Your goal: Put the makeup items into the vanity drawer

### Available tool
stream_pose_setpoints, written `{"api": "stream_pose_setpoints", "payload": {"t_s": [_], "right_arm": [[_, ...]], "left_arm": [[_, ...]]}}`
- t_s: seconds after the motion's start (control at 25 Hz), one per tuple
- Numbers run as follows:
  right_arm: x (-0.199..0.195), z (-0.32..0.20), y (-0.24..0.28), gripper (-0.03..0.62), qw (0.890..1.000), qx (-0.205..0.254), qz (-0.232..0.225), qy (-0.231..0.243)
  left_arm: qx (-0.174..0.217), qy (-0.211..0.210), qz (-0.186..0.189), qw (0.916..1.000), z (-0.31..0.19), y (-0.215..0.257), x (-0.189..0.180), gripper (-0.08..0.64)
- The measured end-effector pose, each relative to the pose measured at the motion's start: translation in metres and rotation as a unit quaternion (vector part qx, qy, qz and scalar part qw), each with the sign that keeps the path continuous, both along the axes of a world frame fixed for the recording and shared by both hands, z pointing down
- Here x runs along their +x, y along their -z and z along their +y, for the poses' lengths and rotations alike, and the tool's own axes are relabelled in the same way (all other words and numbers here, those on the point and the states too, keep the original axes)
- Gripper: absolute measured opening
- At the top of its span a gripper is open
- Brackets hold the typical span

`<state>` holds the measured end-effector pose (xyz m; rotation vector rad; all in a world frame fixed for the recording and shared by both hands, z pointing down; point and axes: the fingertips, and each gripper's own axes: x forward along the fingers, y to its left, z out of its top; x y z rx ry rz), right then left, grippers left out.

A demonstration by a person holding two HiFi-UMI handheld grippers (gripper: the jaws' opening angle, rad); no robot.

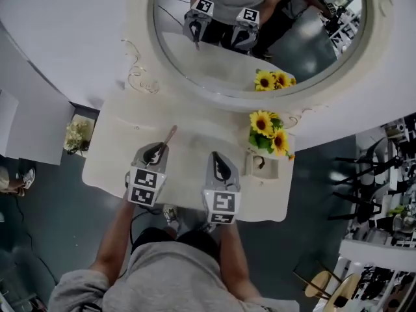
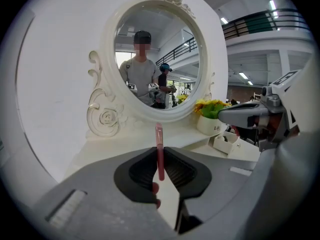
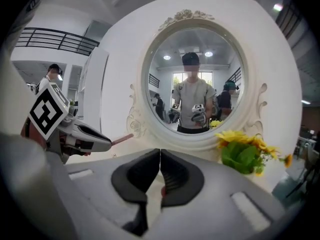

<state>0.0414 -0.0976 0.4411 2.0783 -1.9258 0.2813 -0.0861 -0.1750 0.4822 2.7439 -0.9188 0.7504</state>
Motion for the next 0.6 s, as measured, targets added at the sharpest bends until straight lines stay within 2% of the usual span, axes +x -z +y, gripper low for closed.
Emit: {"api": "stream_pose_setpoints", "payload": {"t_s": [0.32, 0.6], "right_arm": [[0.055, 0.047, 0.025, 0.008, 0.997, 0.022, 0.008, -0.073], [0.110, 0.099, 0.032, 0.006, 0.990, 0.030, 0.008, -0.139]], "left_arm": [[0.024, -0.059, 0.017, 0.9978, 0.029, 0.033, 0.057, 0.052], [0.033, -0.130, 0.021, 0.9907, 0.072, 0.046, 0.125, 0.052]]}}
